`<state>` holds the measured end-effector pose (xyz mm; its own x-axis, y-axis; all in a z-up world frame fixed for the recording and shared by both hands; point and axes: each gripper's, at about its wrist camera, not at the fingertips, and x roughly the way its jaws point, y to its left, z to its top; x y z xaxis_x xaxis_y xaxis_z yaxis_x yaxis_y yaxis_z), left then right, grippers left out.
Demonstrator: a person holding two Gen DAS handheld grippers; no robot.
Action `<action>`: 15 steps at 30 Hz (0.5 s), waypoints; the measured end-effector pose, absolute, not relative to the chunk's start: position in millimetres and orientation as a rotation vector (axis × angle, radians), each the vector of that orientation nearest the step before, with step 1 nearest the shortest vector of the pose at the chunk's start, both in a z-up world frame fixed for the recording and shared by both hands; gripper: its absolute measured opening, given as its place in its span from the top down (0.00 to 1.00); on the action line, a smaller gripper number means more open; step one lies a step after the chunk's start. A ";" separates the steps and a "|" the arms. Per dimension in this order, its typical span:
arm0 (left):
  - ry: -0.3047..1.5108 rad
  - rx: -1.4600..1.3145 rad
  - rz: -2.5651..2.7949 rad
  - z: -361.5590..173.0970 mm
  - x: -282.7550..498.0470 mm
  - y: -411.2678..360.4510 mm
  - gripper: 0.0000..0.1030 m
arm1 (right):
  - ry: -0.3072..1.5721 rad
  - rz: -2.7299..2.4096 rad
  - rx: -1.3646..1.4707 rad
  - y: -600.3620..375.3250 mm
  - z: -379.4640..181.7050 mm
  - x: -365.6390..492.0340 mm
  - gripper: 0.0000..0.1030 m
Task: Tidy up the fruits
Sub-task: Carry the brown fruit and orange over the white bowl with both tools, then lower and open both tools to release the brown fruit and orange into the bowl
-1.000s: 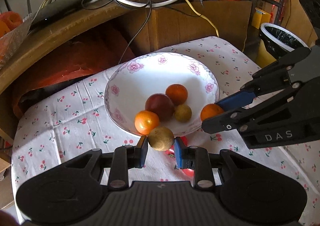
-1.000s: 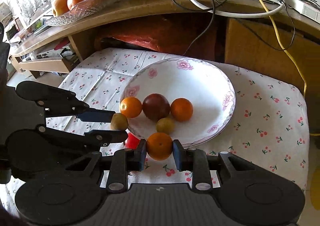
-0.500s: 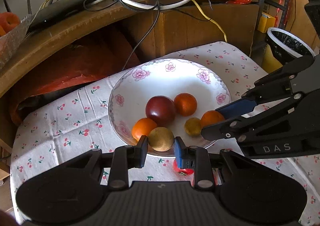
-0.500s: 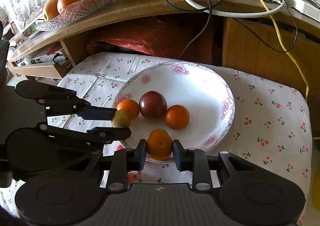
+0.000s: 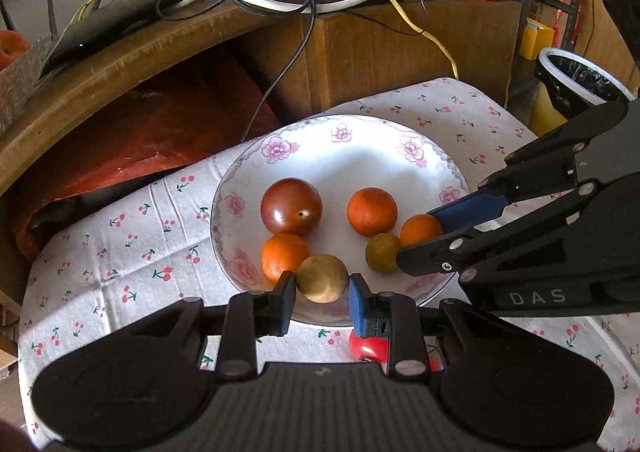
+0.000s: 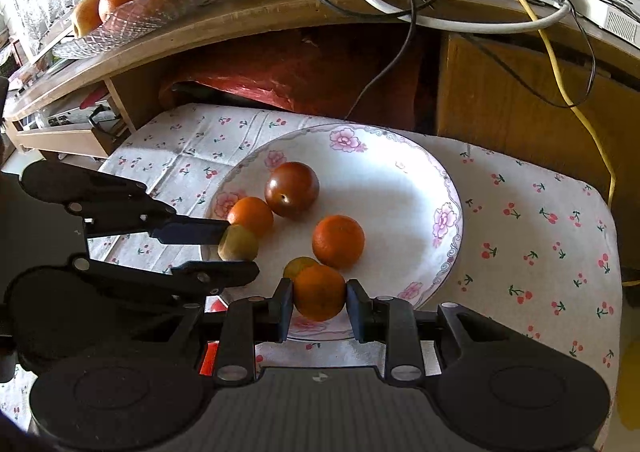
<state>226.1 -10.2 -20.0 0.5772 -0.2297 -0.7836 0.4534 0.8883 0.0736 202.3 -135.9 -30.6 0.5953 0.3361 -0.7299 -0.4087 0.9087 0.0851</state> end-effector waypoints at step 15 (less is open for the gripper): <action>0.862 0.278 -0.400 -22.7 226.1 -10.8 0.64 | 0.821 0.409 -0.102 -135.9 -32.7 203.4 0.75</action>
<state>226.1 -10.8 -22.7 0.5843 -0.2275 -0.7790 0.4481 0.8907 0.0760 203.4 -135.9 -32.7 0.6083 0.3147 -0.7287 -0.3926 0.9172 0.0684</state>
